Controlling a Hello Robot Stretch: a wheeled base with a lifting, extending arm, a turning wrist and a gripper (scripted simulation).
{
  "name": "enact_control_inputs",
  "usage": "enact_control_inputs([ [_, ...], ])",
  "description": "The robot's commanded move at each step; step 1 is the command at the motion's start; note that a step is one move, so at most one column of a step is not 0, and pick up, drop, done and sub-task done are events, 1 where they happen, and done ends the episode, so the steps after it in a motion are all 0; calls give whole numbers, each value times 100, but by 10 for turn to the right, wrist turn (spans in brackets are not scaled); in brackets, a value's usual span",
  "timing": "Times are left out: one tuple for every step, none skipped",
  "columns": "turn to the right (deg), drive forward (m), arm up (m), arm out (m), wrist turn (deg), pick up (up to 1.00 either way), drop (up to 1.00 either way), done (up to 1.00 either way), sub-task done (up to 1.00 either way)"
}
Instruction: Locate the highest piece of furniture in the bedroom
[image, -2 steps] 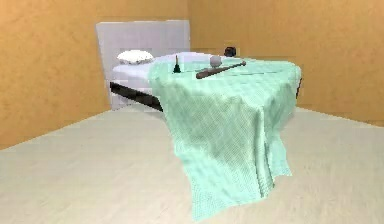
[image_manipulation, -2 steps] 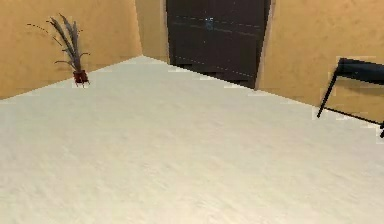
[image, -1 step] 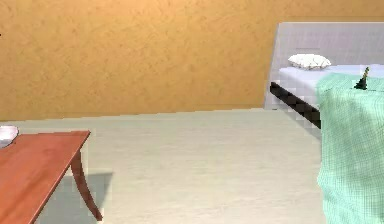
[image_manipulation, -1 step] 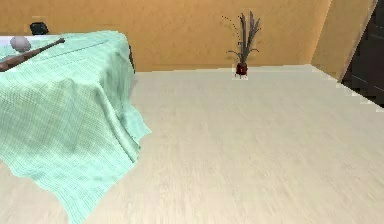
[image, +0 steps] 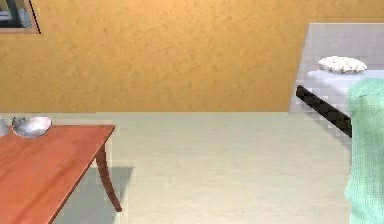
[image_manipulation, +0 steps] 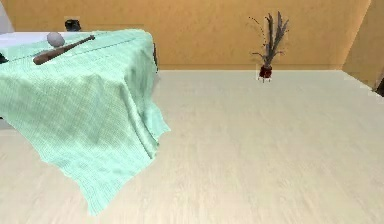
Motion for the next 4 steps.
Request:
enact_control_inputs([
  [0, 100, 0, 0, 0, 0, 0, 0, 0],
  [0, 50, 0, 0, 0, 0, 0, 0, 0],
  [-450, 0, 0, 0, 0, 0, 0, 0, 0],
  [0, 100, 0, 0, 0, 0, 0, 0, 0],
])
